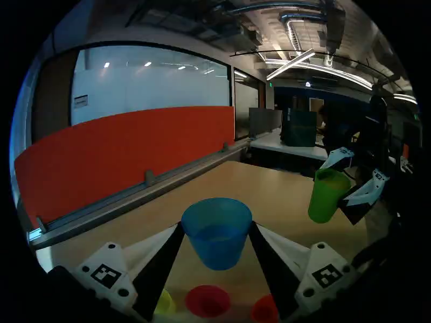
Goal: Pour water
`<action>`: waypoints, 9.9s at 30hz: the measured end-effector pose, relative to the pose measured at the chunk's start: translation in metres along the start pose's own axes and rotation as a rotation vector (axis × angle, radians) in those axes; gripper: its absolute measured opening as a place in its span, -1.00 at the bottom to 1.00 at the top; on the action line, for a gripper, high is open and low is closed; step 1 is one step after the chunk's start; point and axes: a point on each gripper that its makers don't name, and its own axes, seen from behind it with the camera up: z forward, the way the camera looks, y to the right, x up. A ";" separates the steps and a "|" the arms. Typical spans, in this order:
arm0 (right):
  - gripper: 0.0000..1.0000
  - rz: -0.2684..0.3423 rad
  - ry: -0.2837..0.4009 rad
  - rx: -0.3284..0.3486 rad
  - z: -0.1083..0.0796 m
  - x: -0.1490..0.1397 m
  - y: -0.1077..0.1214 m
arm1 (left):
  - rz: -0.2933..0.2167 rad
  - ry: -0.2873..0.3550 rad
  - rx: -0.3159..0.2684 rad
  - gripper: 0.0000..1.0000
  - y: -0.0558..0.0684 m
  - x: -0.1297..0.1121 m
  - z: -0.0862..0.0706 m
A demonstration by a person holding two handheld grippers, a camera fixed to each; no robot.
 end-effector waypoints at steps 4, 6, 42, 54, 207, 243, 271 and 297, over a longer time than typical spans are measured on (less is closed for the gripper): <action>0.86 -0.002 0.005 0.005 0.001 0.003 -0.003 | -0.011 0.052 0.008 0.74 -0.002 0.009 -0.011; 0.86 -0.002 0.006 0.008 0.001 0.004 -0.005 | -0.024 0.075 0.005 0.74 -0.002 0.012 -0.016; 0.84 -0.003 0.052 0.084 0.031 0.024 -0.033 | 0.028 0.179 0.057 0.72 -0.008 0.024 -0.085; 0.83 -0.014 0.061 0.174 0.062 0.032 -0.064 | 0.117 0.195 0.132 0.72 -0.020 0.030 -0.119; 0.81 -0.021 0.074 0.409 0.144 0.036 -0.151 | 1.280 0.125 0.406 0.71 0.006 0.097 -0.156; 0.81 -0.031 0.078 0.408 0.142 0.036 -0.150 | 1.437 0.091 0.418 0.71 0.010 0.107 -0.155; 0.81 -0.029 0.084 0.400 0.140 0.036 -0.146 | 1.638 0.060 0.443 0.71 0.035 0.101 -0.155; 0.80 -0.033 0.095 0.389 0.140 0.040 -0.145 | 1.308 0.152 0.394 0.71 0.015 0.106 -0.151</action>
